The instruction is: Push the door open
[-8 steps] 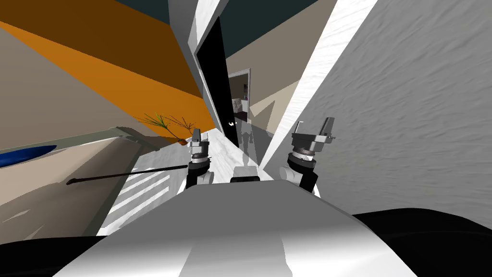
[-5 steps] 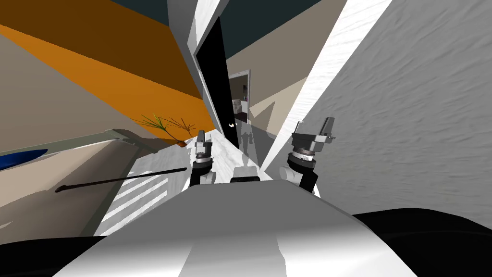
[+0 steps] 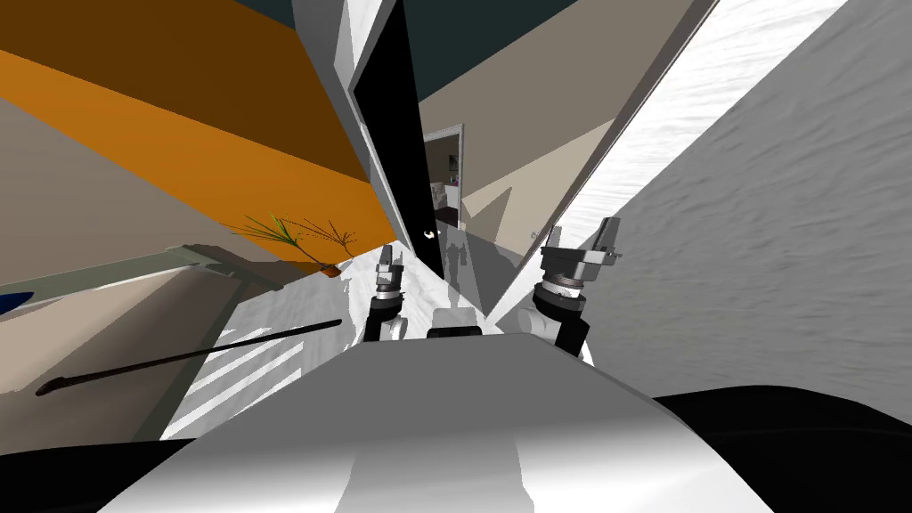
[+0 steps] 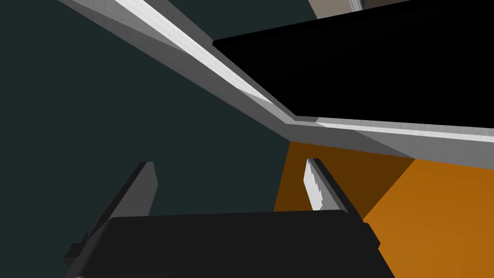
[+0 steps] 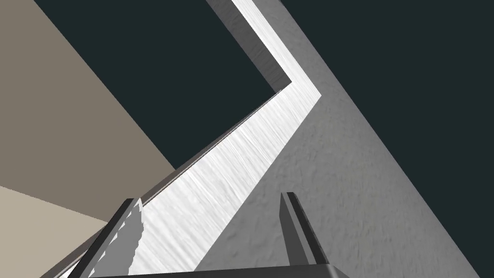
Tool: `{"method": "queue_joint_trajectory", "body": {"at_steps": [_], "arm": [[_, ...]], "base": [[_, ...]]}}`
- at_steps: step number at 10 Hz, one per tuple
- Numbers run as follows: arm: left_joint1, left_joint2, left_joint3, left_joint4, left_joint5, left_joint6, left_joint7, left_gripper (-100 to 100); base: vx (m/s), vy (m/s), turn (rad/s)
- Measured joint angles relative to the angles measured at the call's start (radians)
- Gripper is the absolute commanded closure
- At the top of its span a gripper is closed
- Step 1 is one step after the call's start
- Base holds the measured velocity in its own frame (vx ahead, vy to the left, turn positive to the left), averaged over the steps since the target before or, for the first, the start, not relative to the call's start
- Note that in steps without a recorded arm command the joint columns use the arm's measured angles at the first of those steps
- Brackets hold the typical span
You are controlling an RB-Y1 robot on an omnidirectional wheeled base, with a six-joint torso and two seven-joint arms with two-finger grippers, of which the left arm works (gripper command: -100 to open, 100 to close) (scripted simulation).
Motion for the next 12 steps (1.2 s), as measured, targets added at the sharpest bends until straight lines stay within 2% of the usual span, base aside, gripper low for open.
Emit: {"method": "queue_joint_trajectory", "body": {"at_steps": [3,5,7,9,12], "arm": [[-0.018,0.005,-0.036,0.065,0.020,-0.016,-0.005,-100],[-0.041,0.006,-0.065,0.114,0.037,-0.019,-0.008,-100],[-0.051,0.016,-0.087,0.156,0.056,-0.029,-0.007,-100],[-0.082,0.018,-0.107,0.205,0.074,-0.026,-0.006,-100],[-0.093,0.021,-0.144,0.261,0.093,-0.043,-0.011,-100]], "base": [[0.133,0.107,-0.041],[0.109,0.084,-0.045],[0.138,0.092,-0.044],[0.118,0.114,-0.035],[0.088,0.093,-0.035]]}}
